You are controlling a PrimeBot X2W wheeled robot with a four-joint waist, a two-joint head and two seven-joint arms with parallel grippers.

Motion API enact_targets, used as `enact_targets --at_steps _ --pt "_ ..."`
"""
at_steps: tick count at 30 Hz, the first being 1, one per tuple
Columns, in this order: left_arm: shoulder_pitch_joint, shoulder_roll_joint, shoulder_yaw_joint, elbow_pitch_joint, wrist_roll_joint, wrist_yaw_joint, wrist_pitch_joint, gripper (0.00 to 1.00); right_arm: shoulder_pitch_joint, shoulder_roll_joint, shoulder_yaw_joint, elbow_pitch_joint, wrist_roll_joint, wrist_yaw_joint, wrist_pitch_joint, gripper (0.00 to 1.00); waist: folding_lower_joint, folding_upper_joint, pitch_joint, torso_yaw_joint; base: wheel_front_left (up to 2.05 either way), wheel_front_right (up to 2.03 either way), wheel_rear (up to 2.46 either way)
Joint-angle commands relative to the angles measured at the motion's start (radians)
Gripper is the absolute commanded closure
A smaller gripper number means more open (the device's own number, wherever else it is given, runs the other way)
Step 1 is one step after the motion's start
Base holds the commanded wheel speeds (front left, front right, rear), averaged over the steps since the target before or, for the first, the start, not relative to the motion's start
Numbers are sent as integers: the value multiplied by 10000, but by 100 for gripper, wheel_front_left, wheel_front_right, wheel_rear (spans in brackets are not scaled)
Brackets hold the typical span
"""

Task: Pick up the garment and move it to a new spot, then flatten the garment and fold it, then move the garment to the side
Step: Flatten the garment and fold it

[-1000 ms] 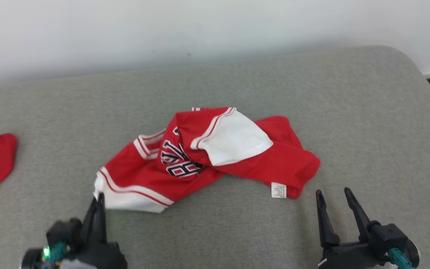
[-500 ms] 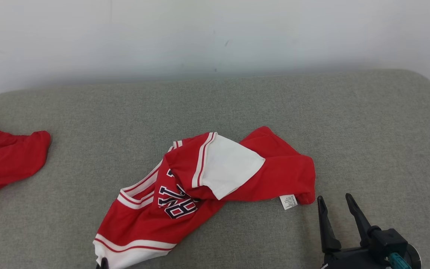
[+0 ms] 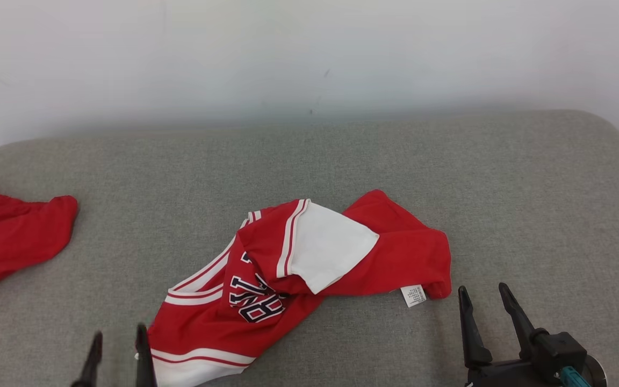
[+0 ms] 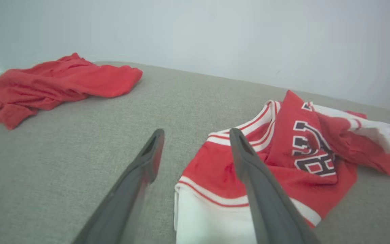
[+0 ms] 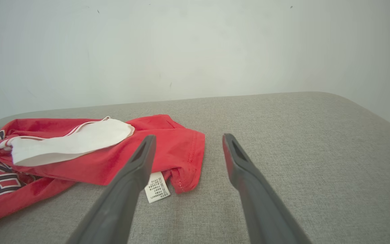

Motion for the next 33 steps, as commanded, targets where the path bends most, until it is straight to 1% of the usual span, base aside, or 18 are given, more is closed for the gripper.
enact_targets --at_steps 1,7,10,17,22,24,25,27,32,33 --pt "-183 24 107 -203 133 -68 -39 0 80 22 1 11 76 -22 -5 0 0 0 -32 -19 0 0 0" --pt "-175 -134 957 -1176 960 -404 -40 0 117 21 -65 8 99 -22 -5 0 0 0 -77 -127 0 0 0" --pt "-182 -253 1403 -1423 1239 -616 -40 0 119 21 -128 21 115 -22 -5 0 0 0 -33 -199 0 0 0" --pt "-15 -493 1976 -1158 1788 -1113 -41 0 -39 19 -243 254 109 -22 -5 0 0 0 107 -273 0 0 0" --pt "25 -684 2224 -1154 1976 -1271 -42 0 -287 21 -240 456 -135 -22 -5 0 0 0 167 -215 0 0 0" --pt "-23 -746 2230 -1125 2040 -1308 -42 0 -453 22 -192 636 -248 -22 -5 0 0 0 191 -150 0 0 0" --pt "-105 -791 2208 -1091 2076 -1388 -42 0 -631 20 -187 943 -388 -22 -5 0 0 0 205 -49 0 0 0" --pt "-178 -830 2178 -1068 2111 -1412 -42 0 -829 -10 -179 1308 -505 -22 -3 0 0 0 220 72 0 0 0" --pt "-288 -878 2135 -1048 2153 -1469 -42 0 -1438 -283 -127 2505 -489 -22 -5 0 0 0 297 391 0 0 0" --pt "-288 -878 2135 -1048 2153 -1469 -42 0 -1438 -283 -127 2505 -489 -22 -5 0 0 0 297 391 0 0 0"
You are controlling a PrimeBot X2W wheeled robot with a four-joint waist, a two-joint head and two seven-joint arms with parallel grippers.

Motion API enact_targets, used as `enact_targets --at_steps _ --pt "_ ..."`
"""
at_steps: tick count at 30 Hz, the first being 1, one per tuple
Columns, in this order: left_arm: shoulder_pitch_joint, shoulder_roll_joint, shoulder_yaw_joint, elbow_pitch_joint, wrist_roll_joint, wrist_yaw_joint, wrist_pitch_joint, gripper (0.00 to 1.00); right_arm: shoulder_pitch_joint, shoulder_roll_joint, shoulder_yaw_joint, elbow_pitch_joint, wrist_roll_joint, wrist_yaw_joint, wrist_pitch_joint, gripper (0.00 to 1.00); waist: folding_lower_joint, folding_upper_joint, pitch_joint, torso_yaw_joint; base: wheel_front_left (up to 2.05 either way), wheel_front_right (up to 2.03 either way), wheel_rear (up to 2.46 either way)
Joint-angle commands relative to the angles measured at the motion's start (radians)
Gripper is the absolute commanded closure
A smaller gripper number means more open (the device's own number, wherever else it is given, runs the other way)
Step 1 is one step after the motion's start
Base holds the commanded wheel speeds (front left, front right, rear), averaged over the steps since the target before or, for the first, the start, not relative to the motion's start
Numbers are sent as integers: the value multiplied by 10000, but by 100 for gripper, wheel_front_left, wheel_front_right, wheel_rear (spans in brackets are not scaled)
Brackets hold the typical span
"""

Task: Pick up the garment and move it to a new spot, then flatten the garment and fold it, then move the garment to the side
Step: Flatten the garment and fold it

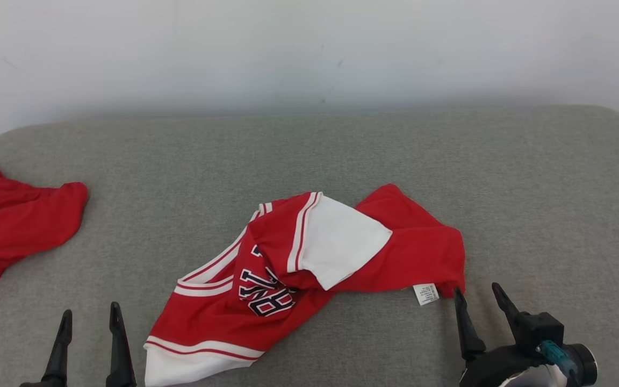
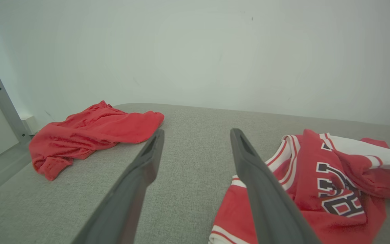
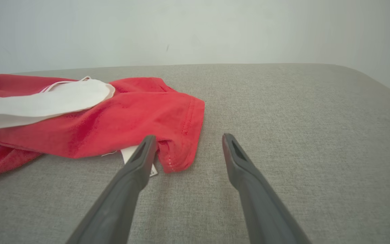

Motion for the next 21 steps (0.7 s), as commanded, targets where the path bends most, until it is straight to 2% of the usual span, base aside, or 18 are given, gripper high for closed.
enact_targets --at_steps 1,7,8,10,16,21 --pt "-123 -24 12 22 73 4 -33 0 -196 -98 53 280 -76 -22 -1 0 0 0 58 173 0 0 0" --pt "-185 -46 -46 78 163 -43 -33 0 -947 -326 70 1683 -7 -22 -3 0 0 0 135 512 0 0 0" --pt "-200 -48 -50 87 177 -46 -33 0 -1052 -350 41 1834 22 -22 -3 8 0 0 140 544 0 0 0" --pt "-210 -49 -68 99 197 -42 -33 0 -1197 -408 -18 2135 50 -22 -3 100 0 0 148 596 0 0 0" --pt "-35 -55 -37 93 131 68 -33 0 -1470 -552 -26 2124 52 -24 -1 100 0 0 25 552 0 0 0" --pt "135 -56 -102 130 -45 168 -33 0 -1223 -609 292 1050 132 -22 -1 100 0 0 -106 284 0 0 0"
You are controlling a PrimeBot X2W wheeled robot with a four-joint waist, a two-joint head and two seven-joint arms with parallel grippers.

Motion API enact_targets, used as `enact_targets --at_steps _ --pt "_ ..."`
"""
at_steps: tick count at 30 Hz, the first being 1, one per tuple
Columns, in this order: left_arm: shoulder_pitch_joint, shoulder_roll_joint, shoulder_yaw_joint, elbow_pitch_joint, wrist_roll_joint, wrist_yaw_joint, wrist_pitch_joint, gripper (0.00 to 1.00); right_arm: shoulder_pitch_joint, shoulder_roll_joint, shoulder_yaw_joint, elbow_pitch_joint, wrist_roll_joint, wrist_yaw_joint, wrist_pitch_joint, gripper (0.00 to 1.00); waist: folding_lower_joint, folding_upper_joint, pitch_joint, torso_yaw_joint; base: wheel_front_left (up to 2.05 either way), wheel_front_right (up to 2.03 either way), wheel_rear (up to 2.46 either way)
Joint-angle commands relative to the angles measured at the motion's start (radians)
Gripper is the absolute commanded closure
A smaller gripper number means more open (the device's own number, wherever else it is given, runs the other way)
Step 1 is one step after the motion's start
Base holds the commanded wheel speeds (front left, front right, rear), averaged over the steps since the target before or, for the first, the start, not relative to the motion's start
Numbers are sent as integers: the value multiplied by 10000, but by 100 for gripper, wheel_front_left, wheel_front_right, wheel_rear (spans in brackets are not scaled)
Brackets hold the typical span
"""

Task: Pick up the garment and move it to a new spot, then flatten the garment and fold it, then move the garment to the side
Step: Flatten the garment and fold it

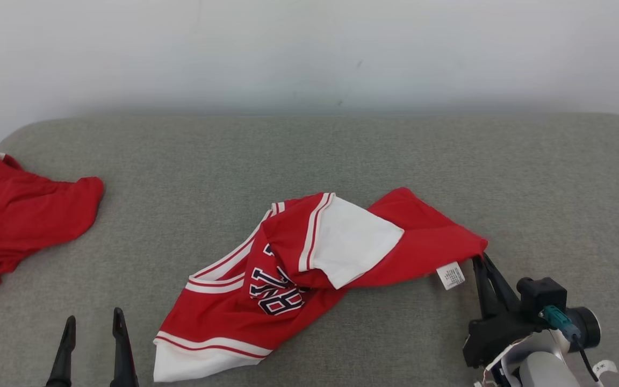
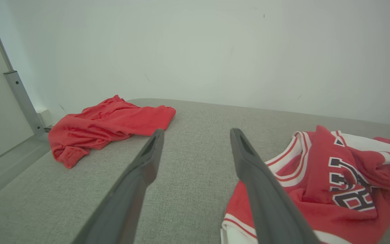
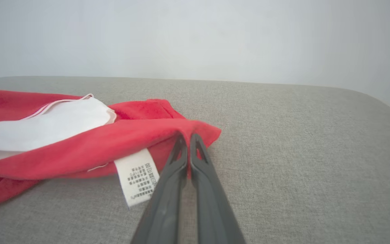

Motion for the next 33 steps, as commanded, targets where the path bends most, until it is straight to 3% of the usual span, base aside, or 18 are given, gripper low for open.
enact_targets --at_steps 1,11,22,27,33 --pt "115 -20 -37 18 -56 11 -33 0 160 -58 114 -377 116 -24 -3 100 -1 -1 -78 -191 0 0 0" --pt "188 -18 -176 66 -223 110 -33 0 541 -678 828 -3355 570 -22 178 100 -1 -1 -191 -808 0 0 0" --pt "203 -19 -52 -14 -323 191 -34 0 1287 -818 641 -7297 1046 -22 2085 100 -1 -1 -63 -949 0 0 0" --pt "198 -19 -71 -53 -439 217 -34 0 1603 -742 522 -8345 1167 -24 2749 100 -1 -1 45 -919 0 0 0" --pt "42 -18 -269 19 -564 296 -34 0 1690 -827 359 -8260 1323 -22 3083 100 -1 -1 136 -742 0 0 0"
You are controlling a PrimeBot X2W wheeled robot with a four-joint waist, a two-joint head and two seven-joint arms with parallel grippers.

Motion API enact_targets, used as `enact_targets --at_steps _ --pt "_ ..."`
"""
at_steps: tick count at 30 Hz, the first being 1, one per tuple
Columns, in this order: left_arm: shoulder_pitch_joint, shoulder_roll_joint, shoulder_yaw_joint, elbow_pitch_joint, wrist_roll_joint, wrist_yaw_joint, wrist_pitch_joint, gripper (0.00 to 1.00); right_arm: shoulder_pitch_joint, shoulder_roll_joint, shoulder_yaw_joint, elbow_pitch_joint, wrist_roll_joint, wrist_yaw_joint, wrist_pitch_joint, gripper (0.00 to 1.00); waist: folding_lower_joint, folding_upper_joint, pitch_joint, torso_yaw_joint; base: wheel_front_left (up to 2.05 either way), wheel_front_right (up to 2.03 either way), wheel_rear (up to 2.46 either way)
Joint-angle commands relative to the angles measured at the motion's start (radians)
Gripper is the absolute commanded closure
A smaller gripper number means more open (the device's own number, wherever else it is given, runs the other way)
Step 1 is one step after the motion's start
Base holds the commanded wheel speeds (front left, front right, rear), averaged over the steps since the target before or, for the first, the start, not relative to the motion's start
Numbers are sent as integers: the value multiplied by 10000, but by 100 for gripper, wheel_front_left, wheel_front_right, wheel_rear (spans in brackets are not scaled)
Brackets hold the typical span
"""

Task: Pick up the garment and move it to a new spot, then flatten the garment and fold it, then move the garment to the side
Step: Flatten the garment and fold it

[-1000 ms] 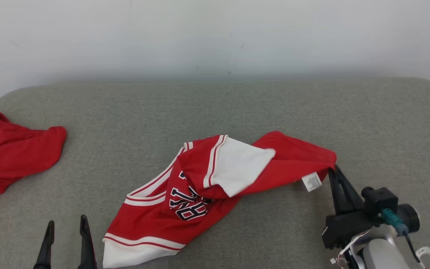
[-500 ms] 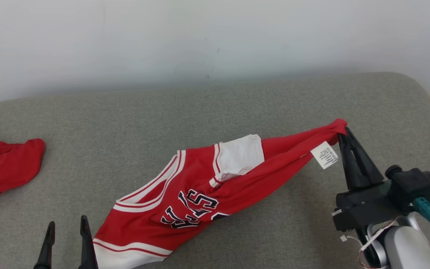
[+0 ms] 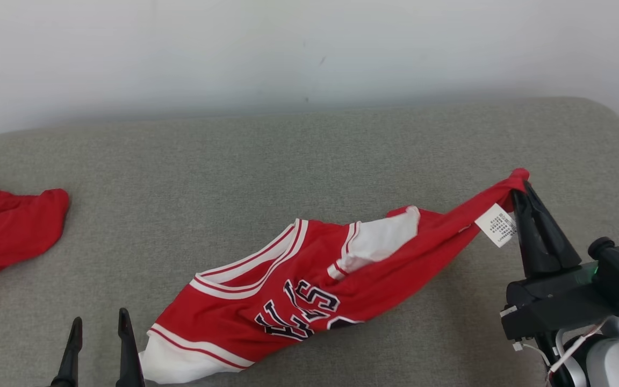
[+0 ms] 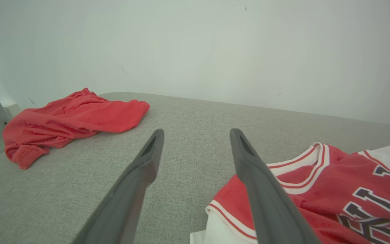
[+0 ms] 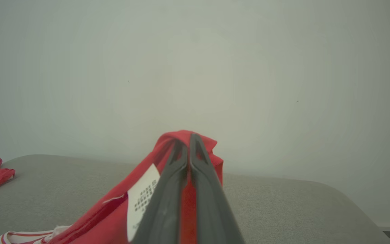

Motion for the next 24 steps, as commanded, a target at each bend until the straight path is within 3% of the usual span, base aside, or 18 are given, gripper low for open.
enact_targets --at_steps 1,7,24 --pt "-65 -14 -2 17 -136 13 -34 0 -25 -29 50 91 33 -22 21 100 0 0 34 73 0 0 0" --pt "-246 -12 -149 90 -161 55 -34 0 -964 -236 210 1363 233 -22 -209 100 0 0 196 411 0 0 0" --pt "-1247 -13 -1427 399 -596 154 -34 0 -6489 -1273 1640 8265 -94 -22 -1145 100 0 0 1294 2247 0 0 0"
